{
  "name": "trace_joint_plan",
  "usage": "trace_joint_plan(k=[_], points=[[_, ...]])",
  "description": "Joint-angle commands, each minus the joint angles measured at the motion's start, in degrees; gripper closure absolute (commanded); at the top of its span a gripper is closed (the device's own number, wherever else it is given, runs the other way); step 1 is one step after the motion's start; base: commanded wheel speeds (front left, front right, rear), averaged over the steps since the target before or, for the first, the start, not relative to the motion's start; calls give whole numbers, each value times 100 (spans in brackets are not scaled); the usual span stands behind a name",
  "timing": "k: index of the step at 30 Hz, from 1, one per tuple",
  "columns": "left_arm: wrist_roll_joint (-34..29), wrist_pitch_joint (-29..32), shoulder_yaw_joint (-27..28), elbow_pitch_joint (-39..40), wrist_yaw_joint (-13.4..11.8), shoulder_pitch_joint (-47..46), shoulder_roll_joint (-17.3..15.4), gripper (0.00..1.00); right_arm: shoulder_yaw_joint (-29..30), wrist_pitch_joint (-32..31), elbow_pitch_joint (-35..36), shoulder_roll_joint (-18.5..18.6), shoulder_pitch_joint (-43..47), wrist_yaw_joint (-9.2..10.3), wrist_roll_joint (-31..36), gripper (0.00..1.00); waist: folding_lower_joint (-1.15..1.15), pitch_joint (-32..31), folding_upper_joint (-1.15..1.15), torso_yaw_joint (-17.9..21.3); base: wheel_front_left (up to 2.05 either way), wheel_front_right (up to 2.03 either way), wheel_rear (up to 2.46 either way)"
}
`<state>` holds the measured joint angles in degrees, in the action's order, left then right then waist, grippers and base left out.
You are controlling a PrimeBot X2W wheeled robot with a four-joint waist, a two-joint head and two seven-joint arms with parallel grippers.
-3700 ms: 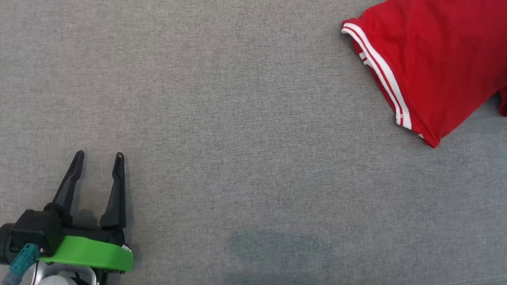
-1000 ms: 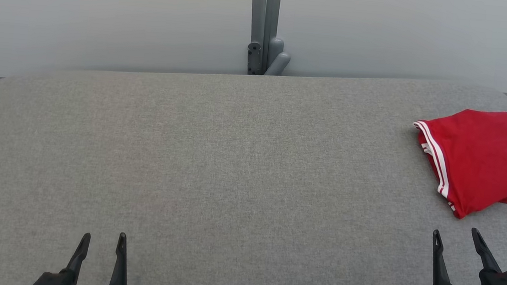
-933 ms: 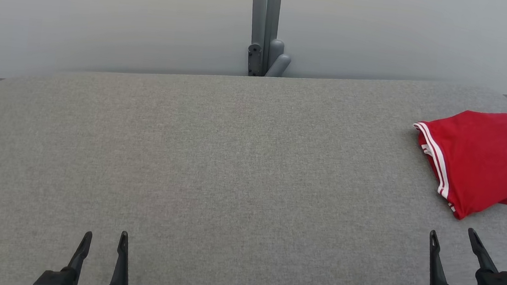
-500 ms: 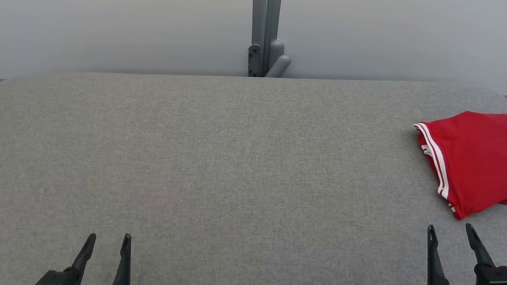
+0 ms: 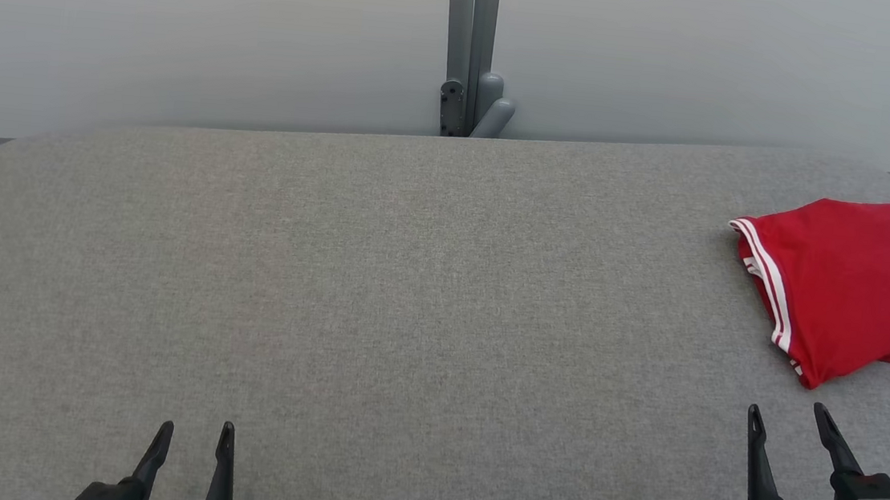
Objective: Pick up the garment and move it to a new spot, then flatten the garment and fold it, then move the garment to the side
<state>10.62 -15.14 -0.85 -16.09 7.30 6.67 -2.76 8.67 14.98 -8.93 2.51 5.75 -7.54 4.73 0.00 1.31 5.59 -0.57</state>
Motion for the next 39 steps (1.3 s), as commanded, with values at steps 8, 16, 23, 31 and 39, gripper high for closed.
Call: trace_joint_plan(k=[8, 16, 23, 31, 39], points=[[2, 0, -1, 1, 0, -18, 1, 100, 7, 0, 1, 4, -16, 0, -2, 100, 0, 28, 0, 4, 0, 0, 0], [344, 98, 19, -222, -17, -22, 15, 100, 76, -167, -362, -40, -126, 0, -363, 100, 0, 35, -6, 6, 0, 0, 0], [1106, 304, 97, -120, -97, -170, 12, 100, 63, -381, -430, -31, -288, 1, -1280, 100, 0, 54, -4, 10, 0, 0, 0], [1999, 538, 182, -57, -131, -354, 8, 100, -11, -567, -445, -21, -429, 1, -2363, 100, 0, 89, 0, 14, 0, 0, 0], [2719, 728, 249, -7, -168, -510, 4, 100, -40, -744, -488, -12, -571, 2, -3221, 100, 0, 113, 0, 17, 0, 0, 0]])
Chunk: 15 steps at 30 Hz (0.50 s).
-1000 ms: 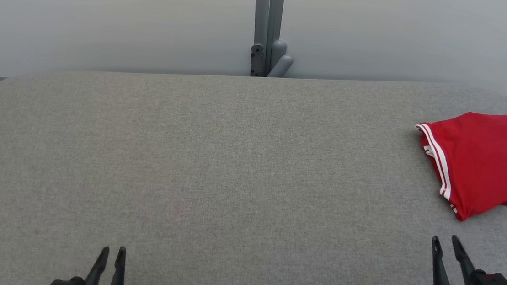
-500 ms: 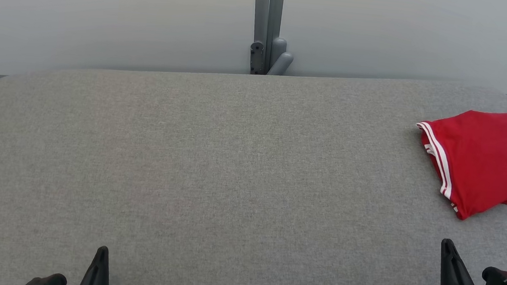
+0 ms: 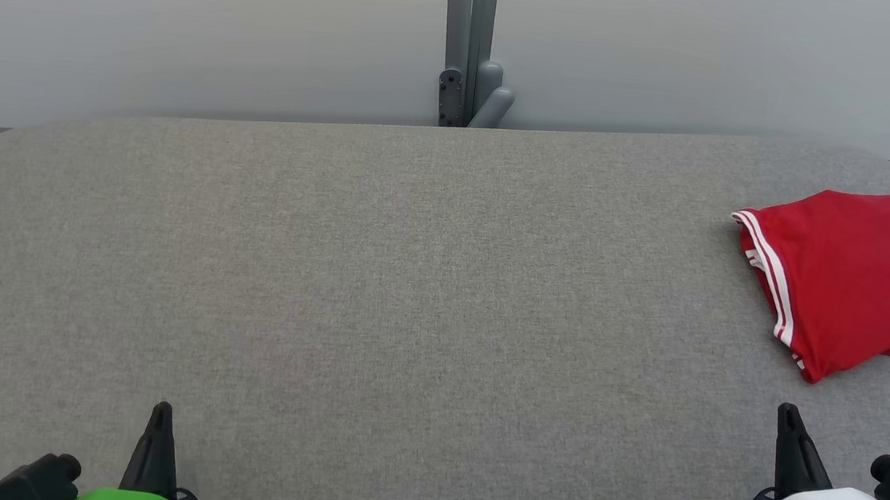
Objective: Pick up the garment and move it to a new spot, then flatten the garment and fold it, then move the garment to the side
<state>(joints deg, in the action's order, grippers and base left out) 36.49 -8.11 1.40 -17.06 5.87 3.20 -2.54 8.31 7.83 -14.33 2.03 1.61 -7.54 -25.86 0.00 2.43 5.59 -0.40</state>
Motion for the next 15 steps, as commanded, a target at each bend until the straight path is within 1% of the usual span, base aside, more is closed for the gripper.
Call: trace_joint_plan(k=[1, 8, 9, 15], points=[[216, 49, 32, 96, -29, -179, -18, 100, -6, -49, 47, 38, -175, 2, -260, 100, 0, 4, 0, 1, 0, 0, 0], [784, 200, 91, 142, -61, -301, -21, 100, -22, -196, 3, 45, -294, 2, -941, 100, 0, 25, 0, 4, 0, 0, 0], [784, 200, 91, 142, -61, -301, -21, 100, -22, -196, 3, 45, -294, 2, -941, 100, 0, 25, 0, 4, 0, 0, 0], [1245, 324, 139, 178, -87, -399, -23, 100, -33, -318, -35, 51, -393, 3, -1484, 100, 0, 43, 0, 6, 0, 0, 0]])
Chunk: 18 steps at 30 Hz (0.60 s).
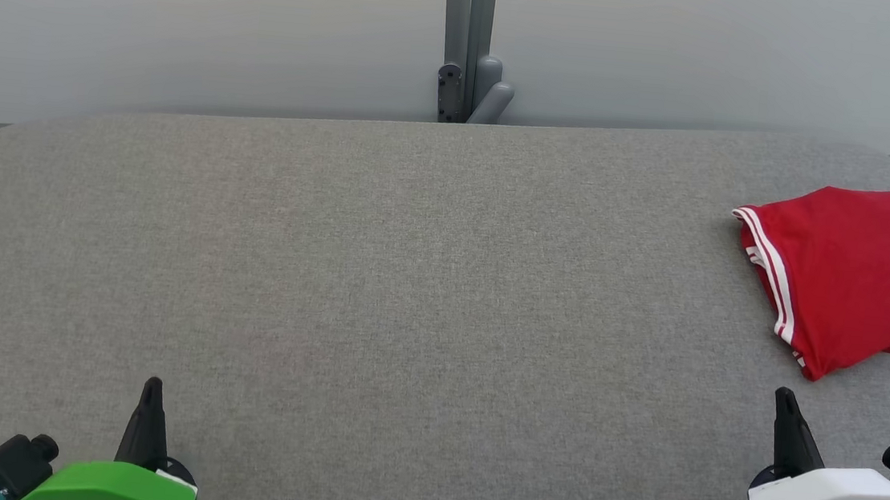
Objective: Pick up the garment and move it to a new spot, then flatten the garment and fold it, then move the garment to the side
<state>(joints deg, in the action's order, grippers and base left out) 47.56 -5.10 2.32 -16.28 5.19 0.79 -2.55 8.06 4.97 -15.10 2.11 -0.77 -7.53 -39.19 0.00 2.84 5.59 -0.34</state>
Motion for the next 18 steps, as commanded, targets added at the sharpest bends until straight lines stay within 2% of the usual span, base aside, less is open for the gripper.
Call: trace_joint_plan(k=[1, 18], points=[[215, 45, 54, 104, -22, -172, -23, 100, -10, -51, 36, 44, -171, 2, -240, 100, 0, 5, 0, 1, 0, 0, 0], [1350, 350, 165, 192, -91, -411, -30, 100, -38, -350, -59, 63, -409, 3, -1600, 100, 0, 56, 0, 8, 0, 0, 0]])
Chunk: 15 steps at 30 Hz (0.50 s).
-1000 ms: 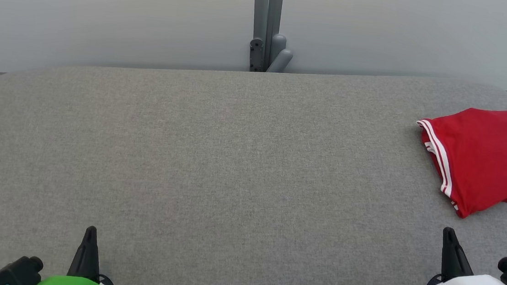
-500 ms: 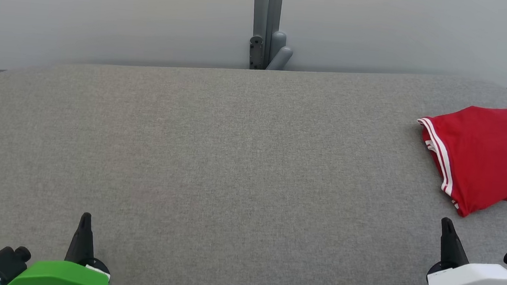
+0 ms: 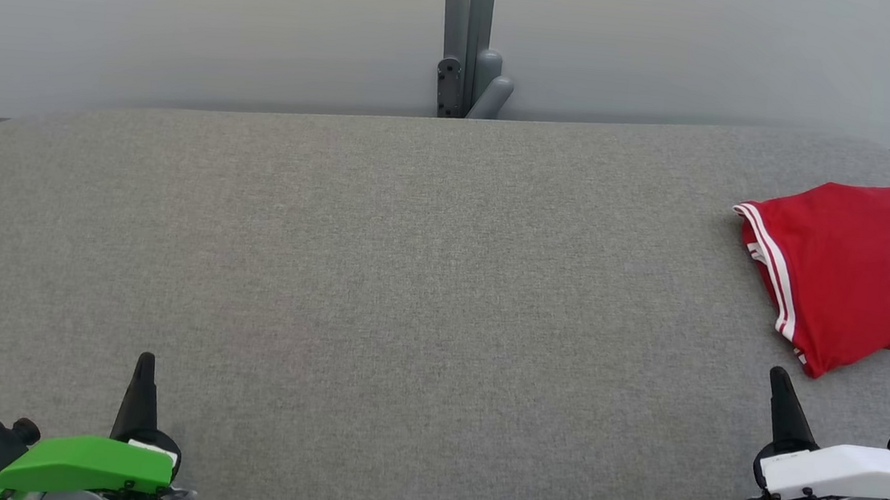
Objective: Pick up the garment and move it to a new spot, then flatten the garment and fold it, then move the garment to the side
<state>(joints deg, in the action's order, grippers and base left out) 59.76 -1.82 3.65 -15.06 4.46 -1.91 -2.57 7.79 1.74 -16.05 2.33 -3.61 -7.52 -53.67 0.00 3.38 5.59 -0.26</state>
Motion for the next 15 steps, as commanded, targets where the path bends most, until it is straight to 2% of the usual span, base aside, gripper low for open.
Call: trace_joint_plan(k=[1, 15], points=[[188, 38, 39, 76, -22, -157, -29, 100, -13, -43, 29, 42, -134, 1, -226, 100, 0, 5, 0, 1, 0, 0, 0], [1002, 258, 122, 140, -73, -323, -34, 100, -36, -252, -41, 60, -312, 1, -1192, 100, 0, 47, 0, 7, 0, 0, 0]])
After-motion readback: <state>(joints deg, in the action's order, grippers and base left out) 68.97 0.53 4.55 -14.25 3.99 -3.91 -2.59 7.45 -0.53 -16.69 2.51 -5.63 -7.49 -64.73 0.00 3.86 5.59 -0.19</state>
